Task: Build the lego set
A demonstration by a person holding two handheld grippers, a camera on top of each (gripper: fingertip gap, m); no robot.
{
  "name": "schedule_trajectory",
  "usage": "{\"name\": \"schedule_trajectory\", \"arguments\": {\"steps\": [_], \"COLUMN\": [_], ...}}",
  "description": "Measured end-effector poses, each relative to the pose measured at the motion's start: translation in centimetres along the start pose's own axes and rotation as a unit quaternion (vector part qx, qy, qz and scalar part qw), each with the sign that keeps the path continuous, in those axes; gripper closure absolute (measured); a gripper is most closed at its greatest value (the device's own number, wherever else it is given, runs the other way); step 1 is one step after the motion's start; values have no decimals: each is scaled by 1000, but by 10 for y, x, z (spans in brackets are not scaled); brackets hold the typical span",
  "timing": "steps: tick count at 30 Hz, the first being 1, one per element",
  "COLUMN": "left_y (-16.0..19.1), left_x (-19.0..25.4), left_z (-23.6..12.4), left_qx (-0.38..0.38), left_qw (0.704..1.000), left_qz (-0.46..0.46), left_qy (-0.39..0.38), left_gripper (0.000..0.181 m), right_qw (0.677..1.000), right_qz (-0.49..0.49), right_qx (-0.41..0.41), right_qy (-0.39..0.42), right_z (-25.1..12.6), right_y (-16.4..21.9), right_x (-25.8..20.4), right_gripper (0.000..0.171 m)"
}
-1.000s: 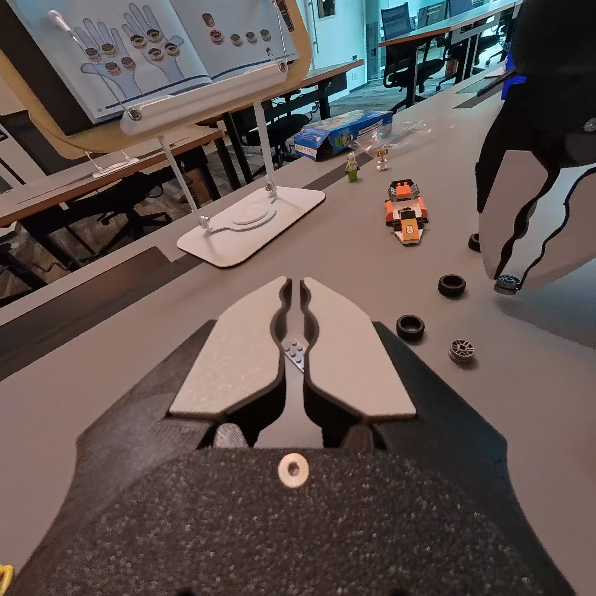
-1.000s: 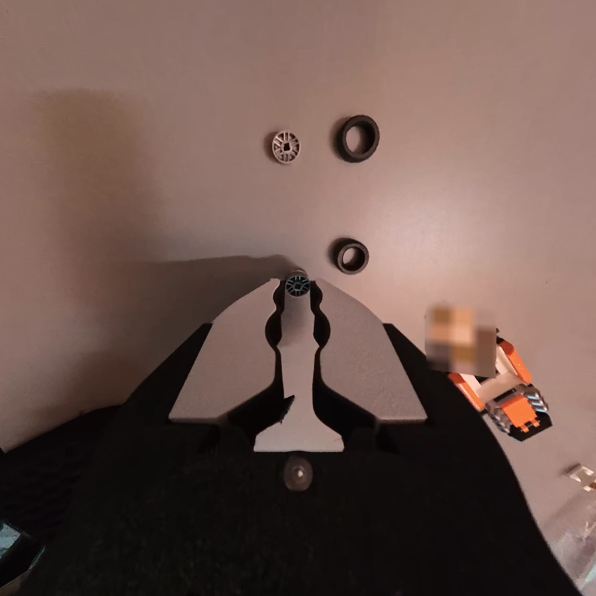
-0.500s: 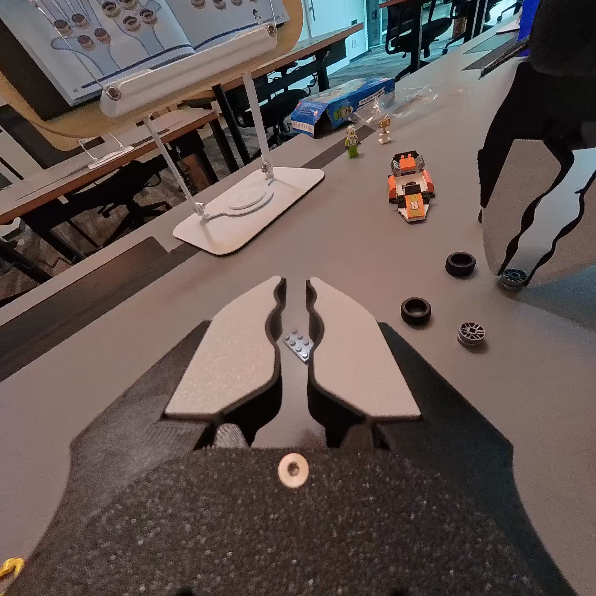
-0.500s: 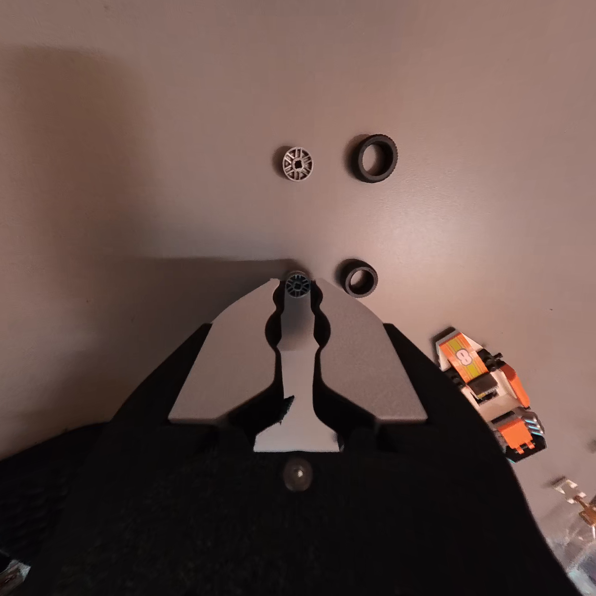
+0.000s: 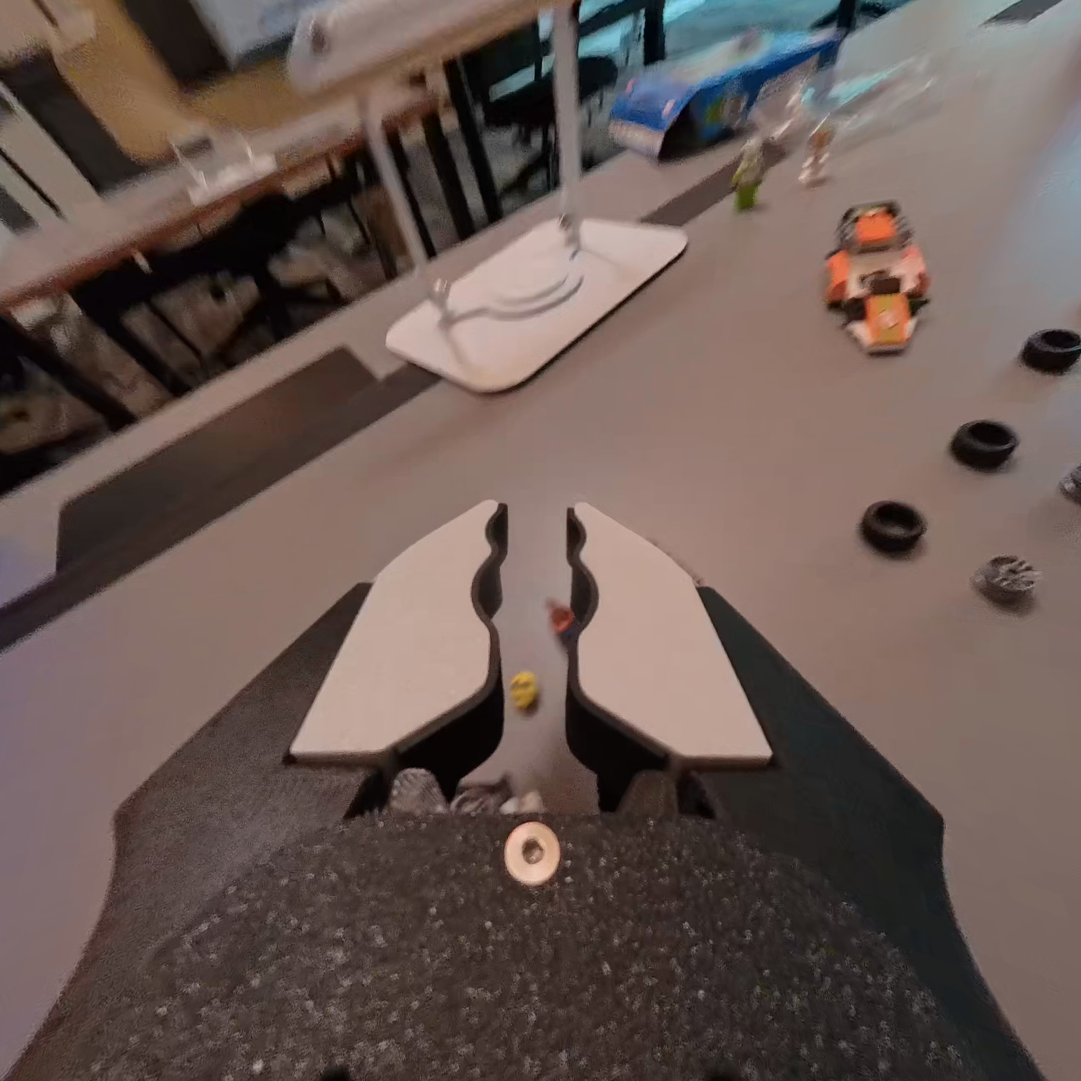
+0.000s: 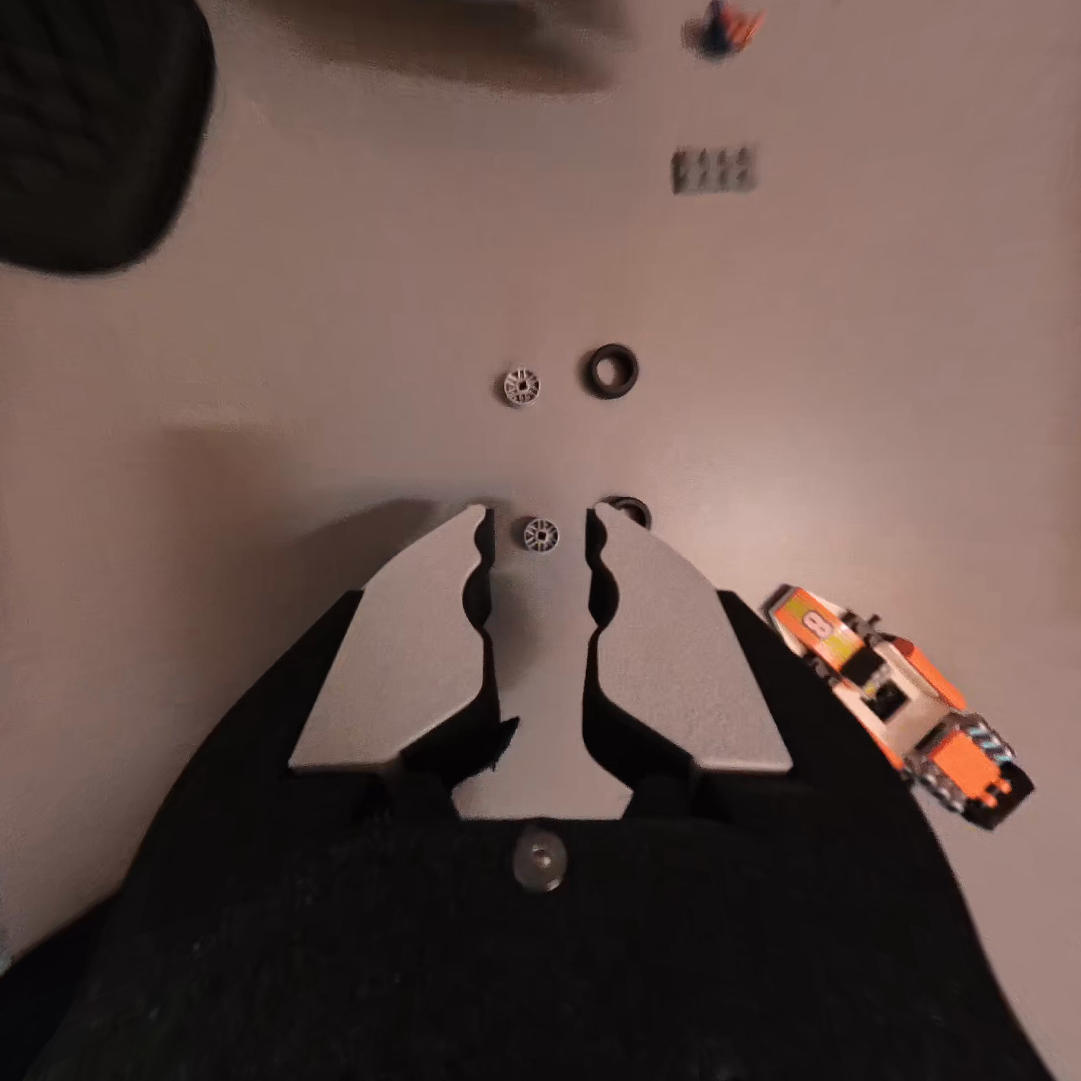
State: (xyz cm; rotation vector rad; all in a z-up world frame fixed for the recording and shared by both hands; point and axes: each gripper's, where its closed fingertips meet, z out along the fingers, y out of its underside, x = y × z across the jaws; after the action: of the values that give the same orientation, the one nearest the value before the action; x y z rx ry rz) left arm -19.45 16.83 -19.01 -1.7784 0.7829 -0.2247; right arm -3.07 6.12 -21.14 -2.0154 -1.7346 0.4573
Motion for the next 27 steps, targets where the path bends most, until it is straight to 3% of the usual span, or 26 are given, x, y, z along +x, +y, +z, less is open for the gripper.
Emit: {"name": "schedule_trajectory", "arguments": {"steps": [4,8,12,18,21,24,25,27], "left_y": [32,60,69,87,80,41,19,-31], "left_x": [-47,-55,-34,-28,-30,-1,17,53], "left_z": [-15,-24,-29,-19,-16,-16,-20,-36], "left_qx": [-86,-166,-203,-258,-242,-145,-95,11], "left_qw": [995,984,971,958,964,971,962,912], "left_qz": [-52,-34,-27,19,21,-69,-119,-227], "left_qy": [10,46,120,120,107,178,228,342], "left_gripper": [159,158,158,166,167,167,167,167], "right_qw": [995,988,980,970,970,966,962,950], "right_qz": [31,51,81,118,109,73,54,5], "right_qx": [82,129,168,202,208,232,245,271], "right_qy": [38,61,68,64,65,89,108,157], "right_z": [-29,-41,-47,-46,-43,-44,-46,-52], "right_y": [7,27,42,52,48,31,21,-2], "right_x": [6,2,-6,-11,-15,-16,-14,-10], "right_gripper": [143,145,147,149,149,150,150,149]}}
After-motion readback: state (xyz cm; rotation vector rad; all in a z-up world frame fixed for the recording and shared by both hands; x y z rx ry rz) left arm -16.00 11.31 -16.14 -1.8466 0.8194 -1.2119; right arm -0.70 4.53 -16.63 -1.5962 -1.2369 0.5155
